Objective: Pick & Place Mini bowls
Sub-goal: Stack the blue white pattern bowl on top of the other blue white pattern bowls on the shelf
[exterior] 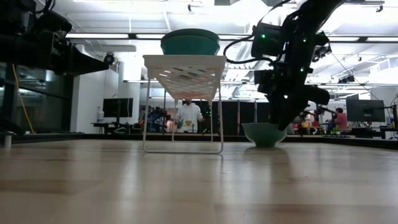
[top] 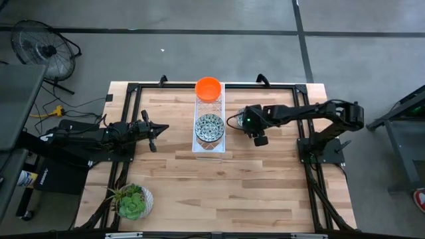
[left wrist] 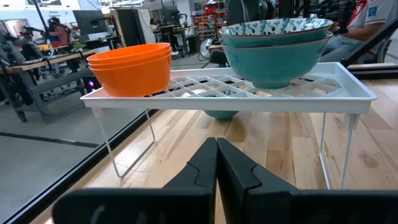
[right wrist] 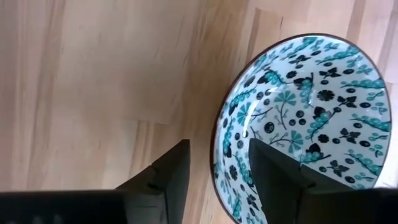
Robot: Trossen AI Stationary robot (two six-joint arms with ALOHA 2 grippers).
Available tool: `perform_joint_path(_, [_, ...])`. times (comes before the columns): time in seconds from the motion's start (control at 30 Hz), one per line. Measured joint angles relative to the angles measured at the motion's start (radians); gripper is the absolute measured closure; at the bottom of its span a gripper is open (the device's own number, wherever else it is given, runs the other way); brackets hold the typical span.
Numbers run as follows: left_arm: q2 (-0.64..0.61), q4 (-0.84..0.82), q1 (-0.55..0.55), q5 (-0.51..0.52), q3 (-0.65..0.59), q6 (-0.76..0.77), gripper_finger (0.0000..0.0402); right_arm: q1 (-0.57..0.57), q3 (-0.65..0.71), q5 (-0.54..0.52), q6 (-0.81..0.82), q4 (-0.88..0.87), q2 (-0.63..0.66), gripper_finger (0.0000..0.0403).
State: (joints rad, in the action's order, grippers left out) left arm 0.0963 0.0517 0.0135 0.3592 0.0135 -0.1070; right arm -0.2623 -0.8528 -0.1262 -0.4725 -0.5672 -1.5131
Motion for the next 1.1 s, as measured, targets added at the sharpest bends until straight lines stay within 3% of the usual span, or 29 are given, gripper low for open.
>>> perform_joint_path(1.1, [0.000, 0.000, 0.000, 0.000, 0.000, 0.000, 0.0401, -0.013, 0.020, 0.004, 0.020, 0.022, -0.001, 0.0266])
